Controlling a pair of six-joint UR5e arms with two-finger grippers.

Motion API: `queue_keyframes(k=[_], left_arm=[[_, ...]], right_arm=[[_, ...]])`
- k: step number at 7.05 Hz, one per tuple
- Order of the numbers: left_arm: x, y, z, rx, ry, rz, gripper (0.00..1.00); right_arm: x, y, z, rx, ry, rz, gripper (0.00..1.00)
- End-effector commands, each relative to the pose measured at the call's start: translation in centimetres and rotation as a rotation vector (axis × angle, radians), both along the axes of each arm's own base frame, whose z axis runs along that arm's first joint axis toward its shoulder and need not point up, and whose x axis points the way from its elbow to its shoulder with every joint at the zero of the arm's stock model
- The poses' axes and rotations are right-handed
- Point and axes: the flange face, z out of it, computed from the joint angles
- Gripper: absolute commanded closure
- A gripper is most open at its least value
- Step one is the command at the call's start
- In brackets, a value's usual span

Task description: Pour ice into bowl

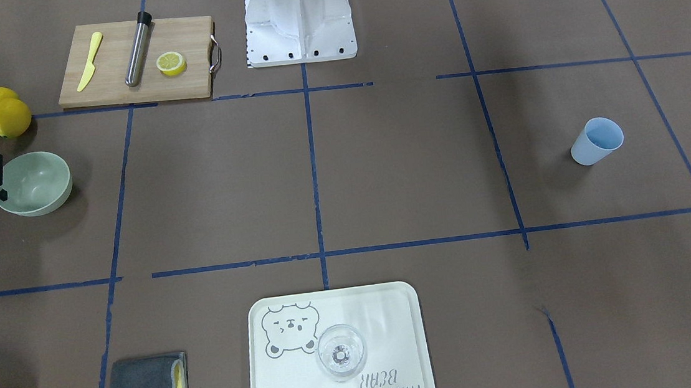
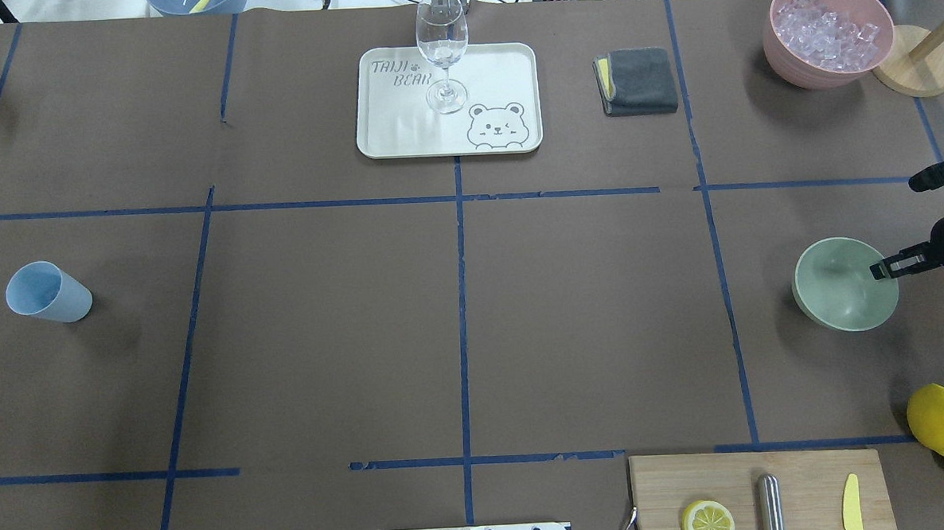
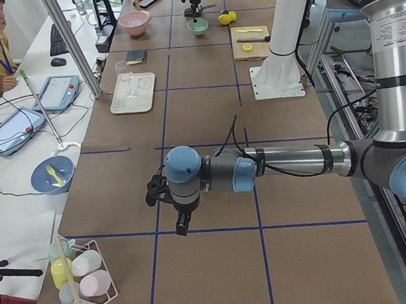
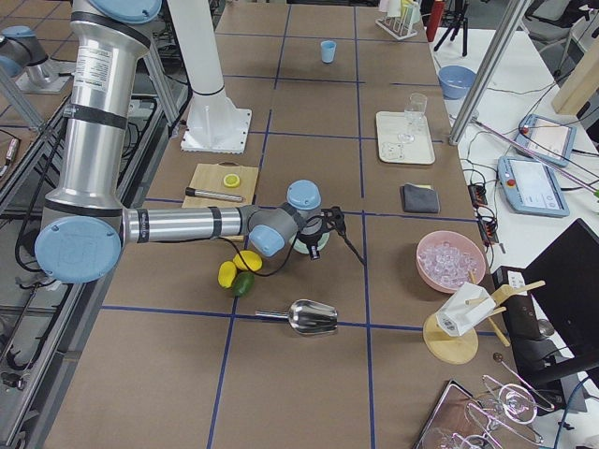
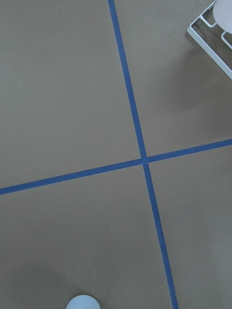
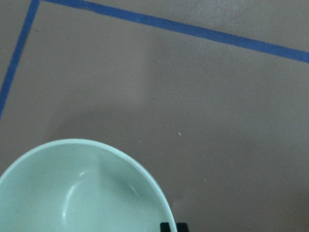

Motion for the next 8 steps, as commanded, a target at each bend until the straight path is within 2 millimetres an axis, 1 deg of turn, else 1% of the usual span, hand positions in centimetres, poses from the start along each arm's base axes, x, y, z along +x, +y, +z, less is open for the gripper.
queue_keyframes(k=[1,2,3,5,6,7,8], left_arm=[[0.0,0.0,-0.1,0.004,0.0,-0.001,0.0],[0.0,0.0,-0.2,0.007,0.0,-0.001,0.0],[0.0,-0.1,-0.3,0.009,0.0,-0.001,0.0],[0.0,-0.1,-0.3,0.01,0.0,-0.001,0.0],[0.0,-0.1,-0.3,0.01,0.0,-0.001,0.0],[0.0,-0.1,-0.3,0.013,0.0,0.0,0.0],[0.0,-0.1,-0.4,0.015,0.0,0.0,0.0]], right_arm=[[-1.8,-2.0,-5.6,0.031,-0.078,0.031,1.0],[-4.2,-3.3,-8.9,-0.014,-0.14,0.067,1.0],[-7.3,-4.1,-12.4,-0.043,-0.193,0.088,1.0],[-13.2,-4.2,-18.7,-0.059,-0.28,0.061,1.0],[-17.1,-3.3,-21.8,-0.076,-0.316,0.06,1.0],[-21.8,-3.0,-26.5,-0.1,-0.301,0.089,1.0],[-26.5,-2.5,-32.1,-0.121,-0.245,0.117,1.0]])
